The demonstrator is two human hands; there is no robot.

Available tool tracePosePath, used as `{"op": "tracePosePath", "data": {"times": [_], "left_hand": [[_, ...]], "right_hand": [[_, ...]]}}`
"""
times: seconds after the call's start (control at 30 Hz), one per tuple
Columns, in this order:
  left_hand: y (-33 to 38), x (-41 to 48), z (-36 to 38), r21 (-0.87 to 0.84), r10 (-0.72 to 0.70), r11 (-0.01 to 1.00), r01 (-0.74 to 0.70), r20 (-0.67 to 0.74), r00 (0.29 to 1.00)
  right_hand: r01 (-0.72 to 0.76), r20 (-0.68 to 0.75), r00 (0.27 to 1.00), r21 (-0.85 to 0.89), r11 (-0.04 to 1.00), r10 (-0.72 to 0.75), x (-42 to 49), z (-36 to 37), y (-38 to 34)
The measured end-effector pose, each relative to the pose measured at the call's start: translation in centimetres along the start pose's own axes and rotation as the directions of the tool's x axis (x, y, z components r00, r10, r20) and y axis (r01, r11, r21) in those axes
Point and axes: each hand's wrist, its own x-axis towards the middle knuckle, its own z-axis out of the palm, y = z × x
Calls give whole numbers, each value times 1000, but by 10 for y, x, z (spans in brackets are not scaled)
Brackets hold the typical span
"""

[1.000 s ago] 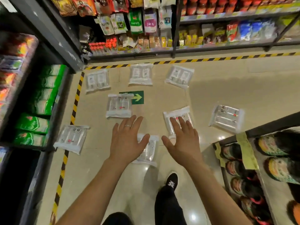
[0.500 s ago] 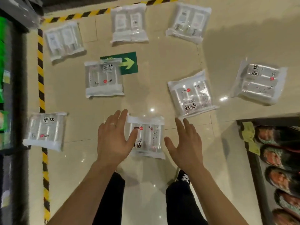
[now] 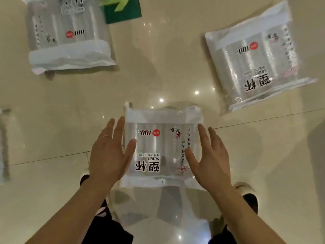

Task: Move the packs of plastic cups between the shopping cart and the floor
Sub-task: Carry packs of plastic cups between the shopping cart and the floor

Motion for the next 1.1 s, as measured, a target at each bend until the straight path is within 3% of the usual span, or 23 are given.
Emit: {"op": "tracePosePath", "data": {"times": [0.2, 0.3, 0.43, 0.6, 0.87, 1.1], "left_hand": [[-27, 15, 74, -54, -45, 997, 48, 59, 997], [-28, 15, 96, -132, -26, 991, 36, 74, 997], [-24, 13, 110, -247, -87, 963, 105, 85, 993], [-14, 8, 98, -312, -85, 946, 93, 38, 996], [32, -9, -10, -423, -127, 905, 51, -153, 980], [92, -9, -188, -470, -96, 878, -95, -365, 926]], "right_hand": [[-57, -35, 998, -7, 998, 57, 33, 64, 42], [-3, -52, 999, 86, 996, 8, 35, 85, 50], [40, -126, 992, 222, 974, -12, 33, 98, 51], [46, -143, 990, 298, 954, -3, 24, 95, 47], [141, -221, 973, 344, 928, -66, 2, -17, -10], [332, -422, 886, 289, 898, -192, -11, -187, -113]]}}
